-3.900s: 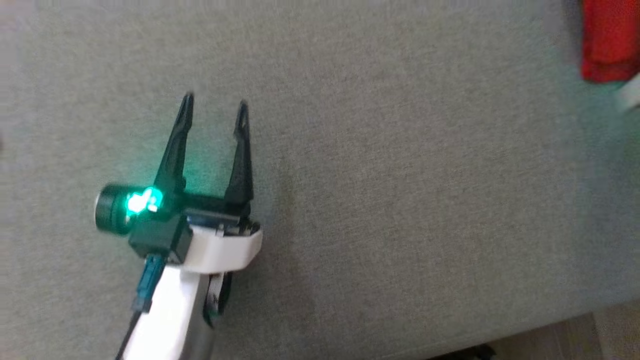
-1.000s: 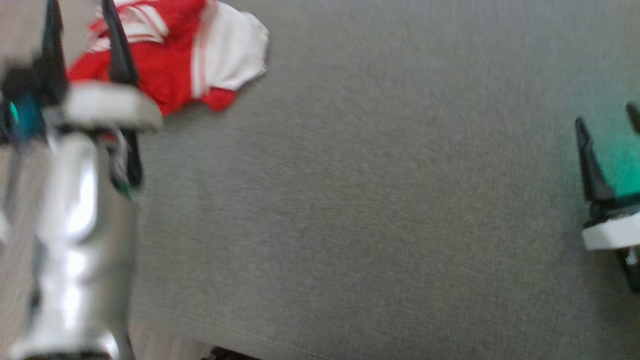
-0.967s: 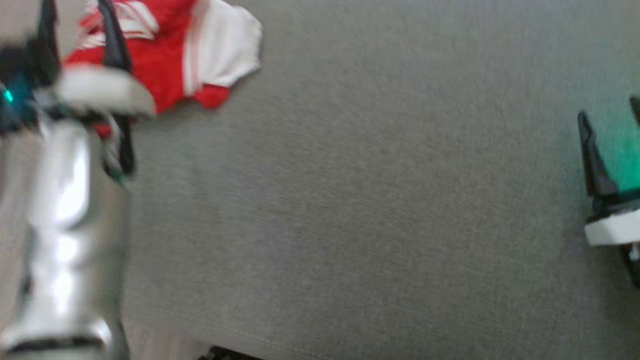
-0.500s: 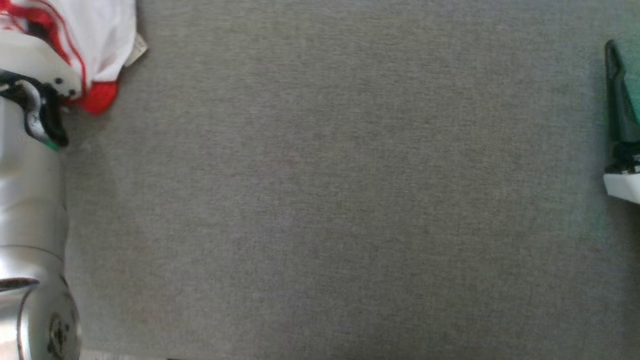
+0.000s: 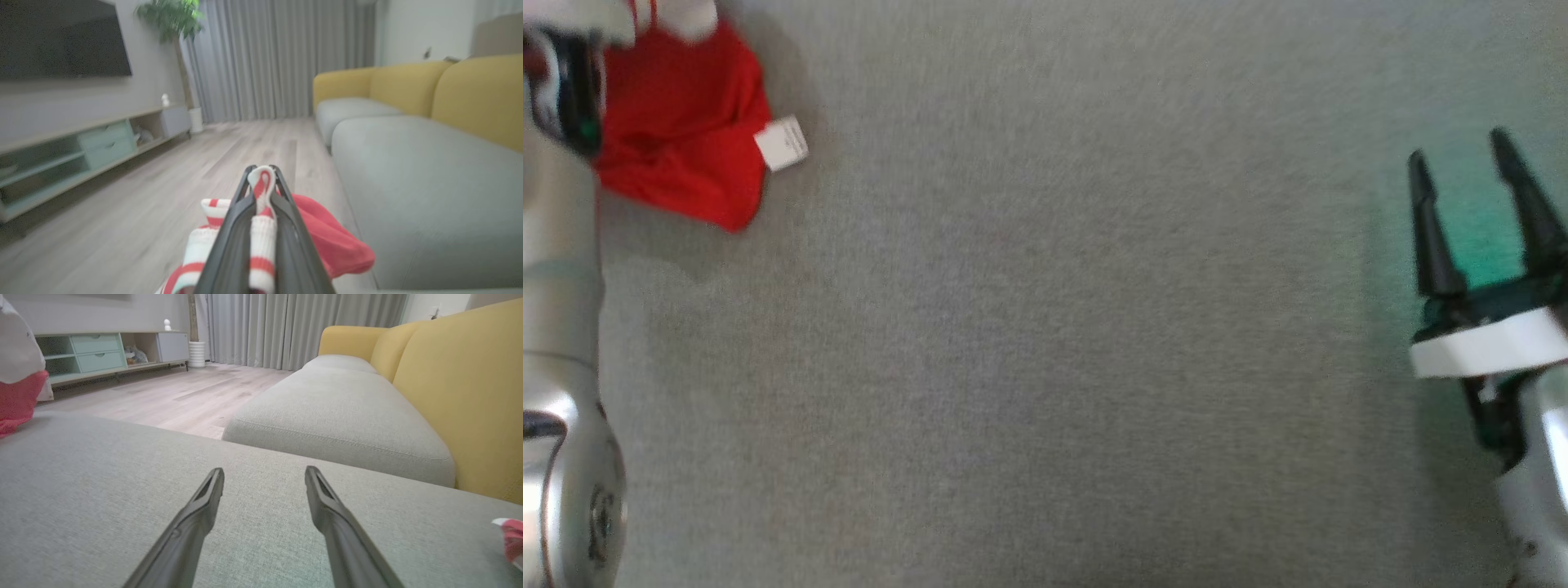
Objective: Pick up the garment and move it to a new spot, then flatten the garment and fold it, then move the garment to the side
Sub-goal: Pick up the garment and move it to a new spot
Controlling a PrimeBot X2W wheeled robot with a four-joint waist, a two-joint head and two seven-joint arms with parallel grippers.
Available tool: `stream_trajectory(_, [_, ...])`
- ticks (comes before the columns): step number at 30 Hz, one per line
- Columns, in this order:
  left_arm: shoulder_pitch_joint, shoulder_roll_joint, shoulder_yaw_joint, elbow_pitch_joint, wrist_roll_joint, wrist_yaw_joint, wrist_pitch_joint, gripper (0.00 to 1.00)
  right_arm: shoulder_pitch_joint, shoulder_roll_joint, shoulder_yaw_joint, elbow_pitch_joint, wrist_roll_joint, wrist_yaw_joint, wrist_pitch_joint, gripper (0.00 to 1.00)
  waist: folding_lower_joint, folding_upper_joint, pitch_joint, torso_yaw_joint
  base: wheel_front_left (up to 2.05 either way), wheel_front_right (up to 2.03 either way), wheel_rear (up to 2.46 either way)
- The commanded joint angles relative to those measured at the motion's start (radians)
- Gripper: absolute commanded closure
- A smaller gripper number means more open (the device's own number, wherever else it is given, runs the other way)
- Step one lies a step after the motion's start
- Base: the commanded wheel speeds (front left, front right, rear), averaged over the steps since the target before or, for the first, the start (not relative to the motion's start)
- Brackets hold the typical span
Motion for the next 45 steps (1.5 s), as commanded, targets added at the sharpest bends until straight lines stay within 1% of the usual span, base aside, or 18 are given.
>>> stream_trajectory(1, [-0.051,0.048,-0.014,-0.081,0.005,-0.008,0.005,1.00,0.032,0.016,0.013,-0.021,0.004,0.007,0.000,0.00,0.0001,0.0000,-0.119,-0.056,0.00,0.00,0.00])
stream_trajectory(2, [-0.051,0.048,-0.014,-0.081,0.005,-0.008,0.005,1.00,0.032,0.016,0.013,-0.021,0.004,0.007,0.000,0.00,0.0001,0.0000,-0.119,-0.056,0.00,0.00,0.00])
stream_trajectory(3, [-0.059,0.048,-0.035,-0.116,0.008,-0.011,0.015,1.00,0.039,0.031,0.013,-0.019,0.004,0.007,0.000,0.00,0.0001,0.0000,-0.143,-0.073,0.00,0.00,0.00])
stream_trajectory(10, [-0.097,0.053,-0.169,-0.438,-0.041,-0.017,0.154,1.00,0.079,0.127,-0.001,-0.051,0.010,0.007,0.000,0.00,0.0001,0.0000,-0.232,-0.211,0.00,0.00,0.00])
stream_trajectory(14, [-0.105,0.054,-0.207,-0.582,-0.090,-0.017,0.244,1.00,0.082,0.164,0.000,-0.066,0.003,0.007,0.000,0.00,0.0001,0.0000,-0.234,-0.300,0.00,0.00,0.00])
stream_trajectory(17, [-0.082,0.035,-0.238,-0.647,-0.127,-0.017,0.294,1.00,0.080,0.187,0.001,-0.076,0.001,0.007,0.000,0.00,0.0001,0.0000,-0.223,-0.358,0.00,0.00,0.00])
stream_trajectory(18, [-0.041,0.020,-0.265,-0.671,-0.148,-0.017,0.312,1.00,0.082,0.200,0.000,-0.078,0.003,0.007,0.000,0.00,0.0001,0.0000,-0.218,-0.392,0.00,0.00,0.00])
stream_trajectory(22, [0.123,-0.012,-0.327,-0.706,-0.164,-0.017,0.307,1.00,0.086,0.223,0.001,-0.077,0.009,0.007,0.000,0.00,0.0001,0.0000,-0.195,-0.448,0.00,0.00,0.00])
stream_trajectory(25, [0.299,-0.040,-0.381,-0.700,-0.177,-0.016,0.276,1.00,0.086,0.238,0.004,-0.078,0.015,0.007,0.000,0.00,0.0001,0.0000,-0.164,-0.464,0.00,0.00,0.00])
stream_trajectory(28, [0.470,-0.073,-0.425,-0.636,-0.186,-0.010,0.200,1.00,0.083,0.246,0.019,-0.066,0.018,0.007,0.000,0.00,0.0001,0.0000,-0.139,-0.461,0.00,0.00,0.00])
stream_trajectory(29, [0.517,-0.082,-0.441,-0.604,-0.183,-0.009,0.171,0.62,0.082,0.248,0.022,-0.062,0.017,0.007,0.000,0.00,0.0001,0.0000,-0.135,-0.455,0.00,0.00,0.00])
stream_trajectory(30, [0.555,-0.090,-0.451,-0.571,-0.177,-0.002,0.133,0.00,0.081,0.250,0.024,-0.058,0.019,0.007,0.000,0.00,0.0001,0.0000,-0.134,-0.448,0.00,0.00,0.00])
stream_trajectory(33, [0.645,-0.121,-0.454,-0.484,-0.156,0.045,-0.001,0.00,0.088,0.250,0.026,-0.042,0.016,0.007,0.000,0.00,0.0001,0.0000,-0.148,-0.414,0.00,0.00,0.00])
stream_trajectory(36, [0.728,-0.157,-0.424,-0.459,-0.150,0.096,-0.046,0.00,0.110,0.237,0.015,-0.021,0.007,0.007,0.000,0.00,0.0001,0.0000,-0.185,-0.359,0.00,0.00,0.00])
stream_trajectory(40, [0.886,-0.187,-0.301,-0.625,-0.123,0.148,-0.048,0.00,0.159,0.227,-0.002,0.004,0.006,0.007,0.000,0.00,0.0001,0.0000,-0.265,-0.286,0.00,0.00,0.00])
stream_trajectory(42, [0.983,-0.195,-0.246,-0.694,-0.101,0.154,-0.049,0.00,0.190,0.224,-0.006,0.016,0.009,0.007,0.000,0.00,0.0001,0.0000,-0.310,-0.256,0.00,0.00,0.00])
stream_trajectory(44, [1.066,-0.202,-0.198,-0.737,-0.090,0.146,-0.049,0.00,0.221,0.224,-0.009,0.028,0.014,0.007,0.000,0.00,0.0001,0.0000,-0.353,-0.228,0.00,0.00,0.00])
stream_trajectory(45, [1.066,-0.202,-0.198,-0.737,-0.090,0.146,-0.049,0.00,0.221,0.224,-0.009,0.028,0.014,0.007,0.000,0.00,0.0001,0.0000,-0.353,-0.228,0.00,0.00,0.00])
